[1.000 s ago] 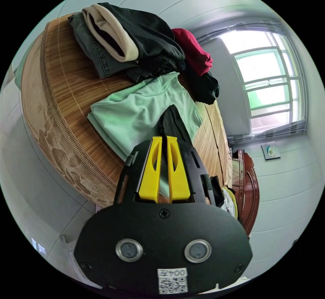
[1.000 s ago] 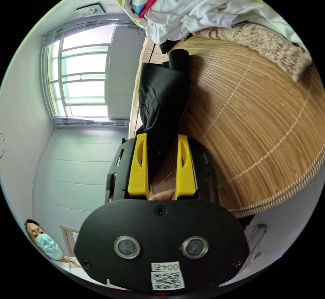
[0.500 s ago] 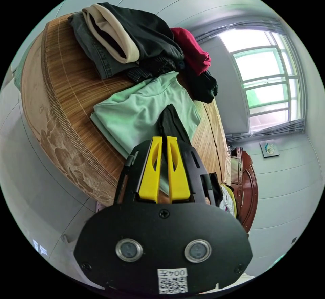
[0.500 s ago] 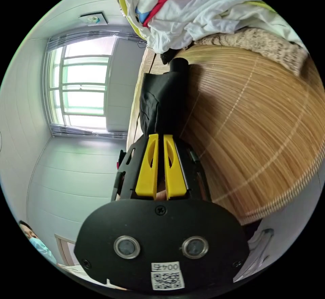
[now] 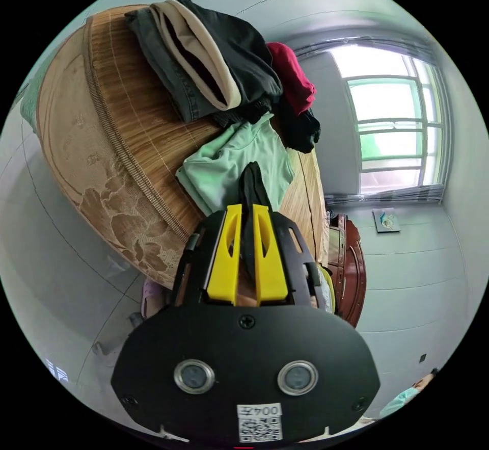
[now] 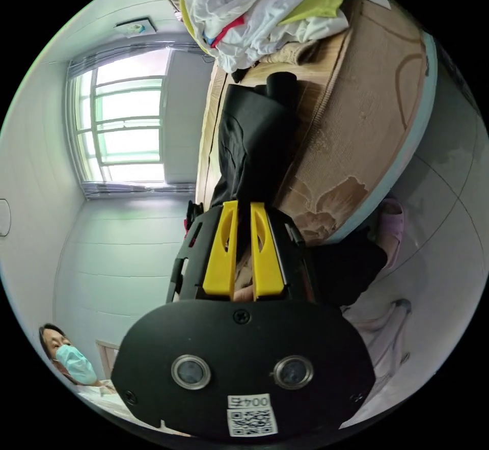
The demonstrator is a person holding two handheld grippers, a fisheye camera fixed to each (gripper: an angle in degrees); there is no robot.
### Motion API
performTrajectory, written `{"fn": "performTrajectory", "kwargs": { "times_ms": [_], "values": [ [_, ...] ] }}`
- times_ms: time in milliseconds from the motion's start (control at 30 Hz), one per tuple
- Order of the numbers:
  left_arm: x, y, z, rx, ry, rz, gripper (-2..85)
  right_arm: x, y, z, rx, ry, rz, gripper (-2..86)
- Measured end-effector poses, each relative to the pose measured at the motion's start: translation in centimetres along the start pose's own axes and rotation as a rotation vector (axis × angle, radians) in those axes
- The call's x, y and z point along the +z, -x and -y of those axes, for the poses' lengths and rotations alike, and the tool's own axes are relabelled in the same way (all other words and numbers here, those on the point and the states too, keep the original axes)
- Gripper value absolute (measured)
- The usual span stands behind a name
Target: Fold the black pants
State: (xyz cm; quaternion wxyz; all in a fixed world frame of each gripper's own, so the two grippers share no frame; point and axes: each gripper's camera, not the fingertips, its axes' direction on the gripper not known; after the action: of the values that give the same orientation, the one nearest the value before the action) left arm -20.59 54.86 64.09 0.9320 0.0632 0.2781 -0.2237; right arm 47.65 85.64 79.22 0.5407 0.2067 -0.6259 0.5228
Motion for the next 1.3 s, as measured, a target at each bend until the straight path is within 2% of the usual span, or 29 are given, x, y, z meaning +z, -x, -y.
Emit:
{"fn": "performTrajectory", "kwargs": {
  "times_ms": [67,133,200,367,533,700,833,933,1167,1300],
  "values": [
    [-2.0,-0.7,0.1,-0.016,-0.046,-0.079,6.5,-1.0,0.1,-0.4,0.006,0.01,0.031,7.7],
    [-4.4,-2.4,-0.2,0.009,-0.099,-0.105,6.5,-2.2,1.4,-1.3,-0.042,-0.002,-0.022,8.1],
    [-6.9,-6.3,-1.3,0.139,-0.131,-0.118,5.6,-3.8,2.2,-2.7,-0.074,-0.031,-0.037,7.8],
    [-6.2,-14.0,-7.4,0.37,-0.006,-0.1,2.6,-7.5,1.8,-7.0,-0.096,-0.091,0.034,8.1],
    [-1.2,-22.0,-12.8,0.601,0.059,0.065,1.1,-8.3,1.8,-10.6,-0.112,-0.058,0.189,6.6],
    [7.5,-31.8,-14.3,0.883,0.117,0.376,0.5,-9.8,3.4,-13.6,-0.146,-0.009,0.26,3.2],
    [12.7,-35.6,-11.7,0.913,0.144,0.505,0.2,-12.1,5.4,-15.5,-0.194,-0.025,0.214,0.0],
    [17.3,-37.4,-9.2,0.922,0.261,0.572,0.1,-13.0,6.1,-16.7,-0.209,-0.041,0.176,-0.5],
    [23.8,-40.3,-6.0,1.01,0.374,0.722,0.0,-10.5,6.1,-18.3,-0.198,-0.023,0.099,-0.7],
    [24.2,-41.9,-2.3,0.994,0.387,0.7,0.0,-7.5,6.3,-19.0,-0.219,0.021,0.063,-0.4]
  ]
}}
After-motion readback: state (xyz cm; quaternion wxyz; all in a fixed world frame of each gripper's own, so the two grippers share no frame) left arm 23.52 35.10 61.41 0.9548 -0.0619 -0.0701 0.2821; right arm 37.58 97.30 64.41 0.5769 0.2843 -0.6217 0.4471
